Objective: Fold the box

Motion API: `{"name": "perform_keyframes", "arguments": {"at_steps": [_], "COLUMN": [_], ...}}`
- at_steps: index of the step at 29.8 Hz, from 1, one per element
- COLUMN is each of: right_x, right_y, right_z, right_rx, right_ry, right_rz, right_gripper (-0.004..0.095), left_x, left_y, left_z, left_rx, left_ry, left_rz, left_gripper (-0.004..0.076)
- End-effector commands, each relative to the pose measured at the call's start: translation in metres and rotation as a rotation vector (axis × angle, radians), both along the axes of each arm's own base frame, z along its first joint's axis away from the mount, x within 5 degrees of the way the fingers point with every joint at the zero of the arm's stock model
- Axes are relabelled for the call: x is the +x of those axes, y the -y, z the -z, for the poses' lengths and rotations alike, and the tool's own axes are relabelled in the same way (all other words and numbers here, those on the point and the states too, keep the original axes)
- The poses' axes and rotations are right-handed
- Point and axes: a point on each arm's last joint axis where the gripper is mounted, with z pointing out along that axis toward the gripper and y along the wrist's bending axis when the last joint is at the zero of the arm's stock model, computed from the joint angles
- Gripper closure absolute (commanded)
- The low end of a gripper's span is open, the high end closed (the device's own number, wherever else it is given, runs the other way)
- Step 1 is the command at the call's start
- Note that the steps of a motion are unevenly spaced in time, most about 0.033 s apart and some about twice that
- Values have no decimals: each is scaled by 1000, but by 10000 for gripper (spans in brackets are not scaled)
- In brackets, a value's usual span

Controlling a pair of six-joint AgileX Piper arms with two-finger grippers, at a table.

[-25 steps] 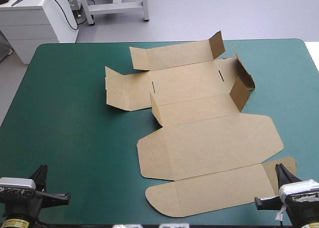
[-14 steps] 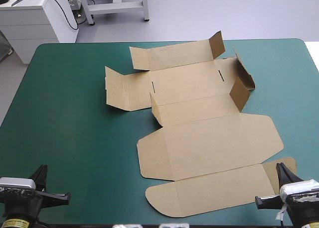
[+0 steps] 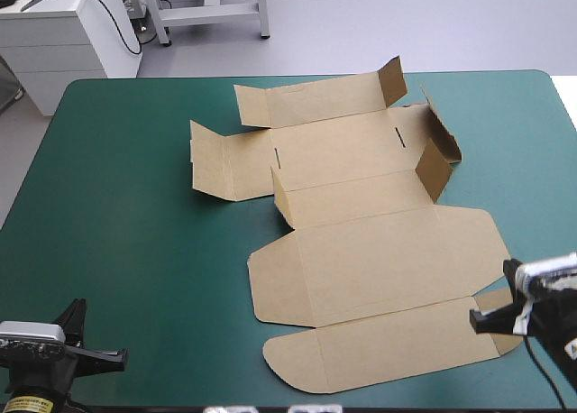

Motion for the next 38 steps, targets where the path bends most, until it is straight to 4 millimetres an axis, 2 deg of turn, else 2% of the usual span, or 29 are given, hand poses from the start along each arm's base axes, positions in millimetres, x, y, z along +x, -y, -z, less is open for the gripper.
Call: {"name": "perform_keyframes", "arguments": {"at_steps": [1, 7, 11, 16, 22, 25, 30, 33, 38], "right_x": [34, 95, 136, 186, 234, 254, 286, 299, 321], "right_y": [3, 9, 12, 15, 18, 20, 24, 25, 18], "right_z": [-45, -83, -95, -96, -83, -71, -52, -45, -29], "right_rx": [18, 19, 19, 49, 26, 27, 38, 41, 13], "right_ry": [6, -101, -178, -270, -361, -436, -515, -546, -580], "right_rz": [-2, -28, -65, -107, -166, -190, -205, -214, -256], "right_gripper": [910, 910, 910, 908, 873, 758, 397, 246, 221], "left_x": [2, 2, 2, 2, 2, 2, 2, 2, 2], "left_y": [0, 0, 0, 0, 0, 0, 0, 0, 0], "left_z": [-14, -14, -14, -14, -14, -14, -14, -14, -14], "left_rx": [3, 3, 3, 3, 3, 3, 3, 3, -1], "left_ry": [81, 81, 81, 81, 81, 81, 81, 81, 81], "left_rz": [9, 9, 9, 9, 9, 9, 9, 9, 8], "left_gripper": [731, 731, 731, 731, 731, 731, 731, 731, 731]}}
